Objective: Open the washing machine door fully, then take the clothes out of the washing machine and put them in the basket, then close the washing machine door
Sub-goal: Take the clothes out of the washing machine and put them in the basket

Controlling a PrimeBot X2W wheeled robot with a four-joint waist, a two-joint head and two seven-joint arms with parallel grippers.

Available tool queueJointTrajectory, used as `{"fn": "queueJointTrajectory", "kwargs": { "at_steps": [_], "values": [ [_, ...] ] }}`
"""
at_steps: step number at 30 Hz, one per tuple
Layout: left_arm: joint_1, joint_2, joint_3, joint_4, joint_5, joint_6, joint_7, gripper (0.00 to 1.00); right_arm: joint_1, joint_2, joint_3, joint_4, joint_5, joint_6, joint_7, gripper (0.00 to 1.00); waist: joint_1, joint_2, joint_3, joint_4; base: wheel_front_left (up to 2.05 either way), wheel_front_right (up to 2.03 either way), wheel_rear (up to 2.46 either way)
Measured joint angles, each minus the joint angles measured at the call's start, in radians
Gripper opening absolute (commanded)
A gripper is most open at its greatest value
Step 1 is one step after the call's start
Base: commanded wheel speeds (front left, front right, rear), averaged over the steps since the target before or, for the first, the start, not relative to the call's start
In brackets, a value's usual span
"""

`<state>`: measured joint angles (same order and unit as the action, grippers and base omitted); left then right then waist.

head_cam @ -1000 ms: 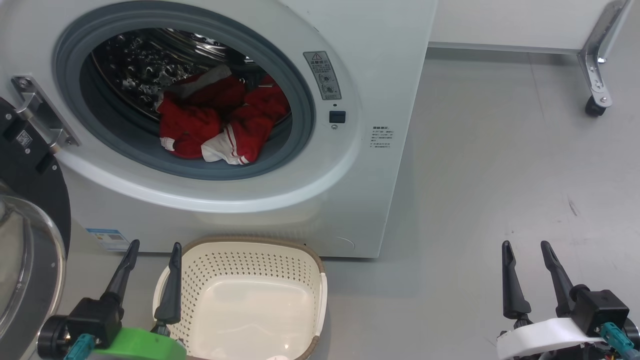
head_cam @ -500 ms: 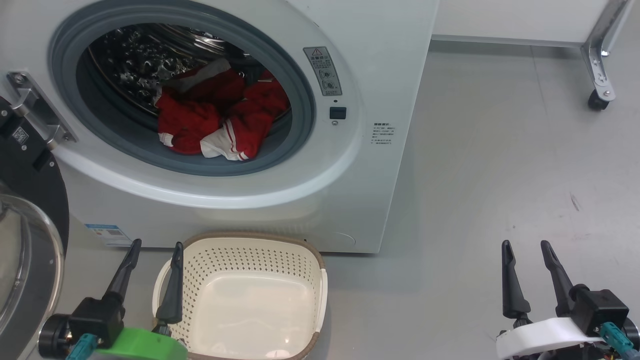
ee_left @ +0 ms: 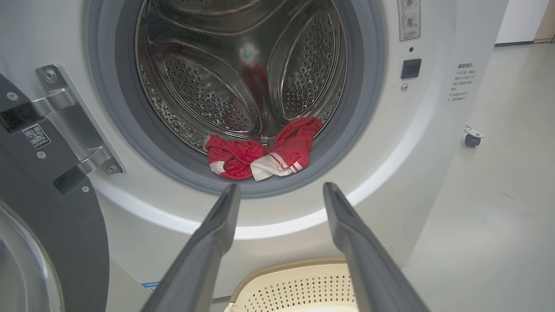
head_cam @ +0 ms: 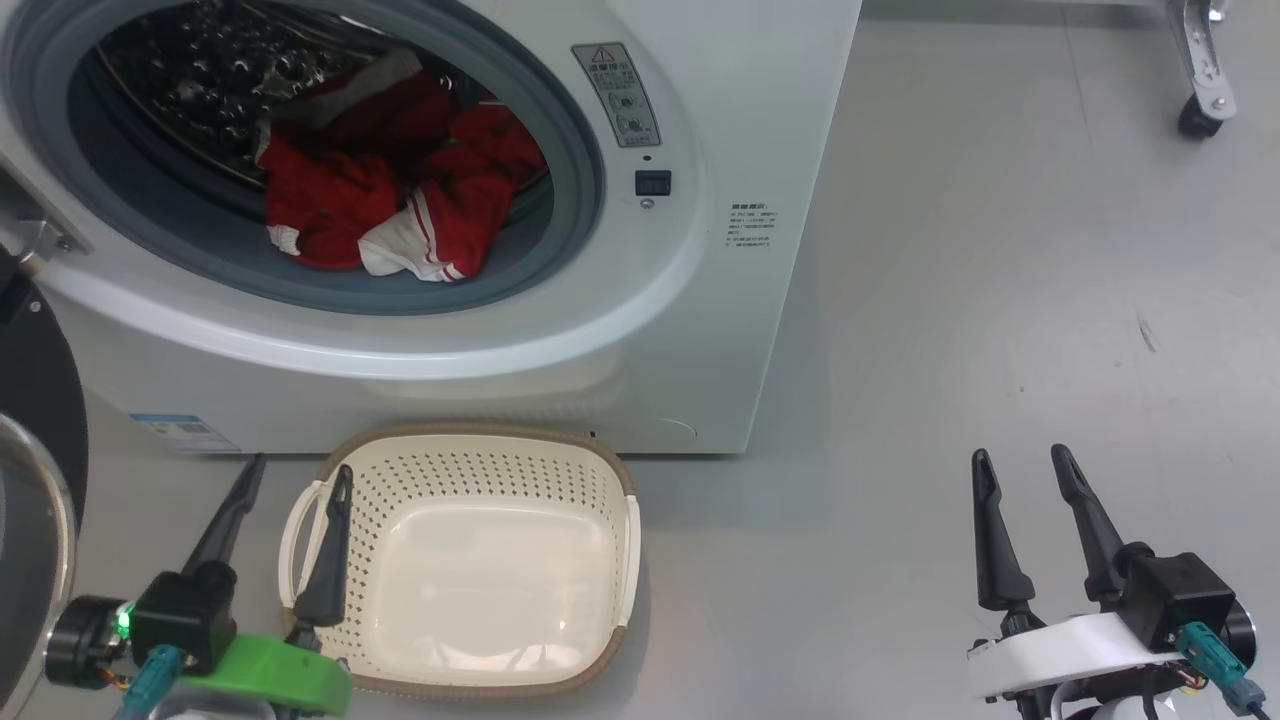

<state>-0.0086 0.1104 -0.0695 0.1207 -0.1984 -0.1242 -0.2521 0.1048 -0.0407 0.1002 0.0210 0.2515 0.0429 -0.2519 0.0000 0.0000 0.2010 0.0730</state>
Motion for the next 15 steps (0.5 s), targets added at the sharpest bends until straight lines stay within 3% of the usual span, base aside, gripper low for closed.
{"fn": "queueJointTrajectory", "kwargs": {
  "at_steps": [15],
  "values": [
    [-0.316,0.100,0.043,0.048,0.037,0.000,0.144,1.00,-0.095,-0.001,0.064,-0.042,-0.007,-0.001,0.000,1.00,0.0000,0.0000,0.171,-0.076,0.00,0.00,0.00]
  ]
}}
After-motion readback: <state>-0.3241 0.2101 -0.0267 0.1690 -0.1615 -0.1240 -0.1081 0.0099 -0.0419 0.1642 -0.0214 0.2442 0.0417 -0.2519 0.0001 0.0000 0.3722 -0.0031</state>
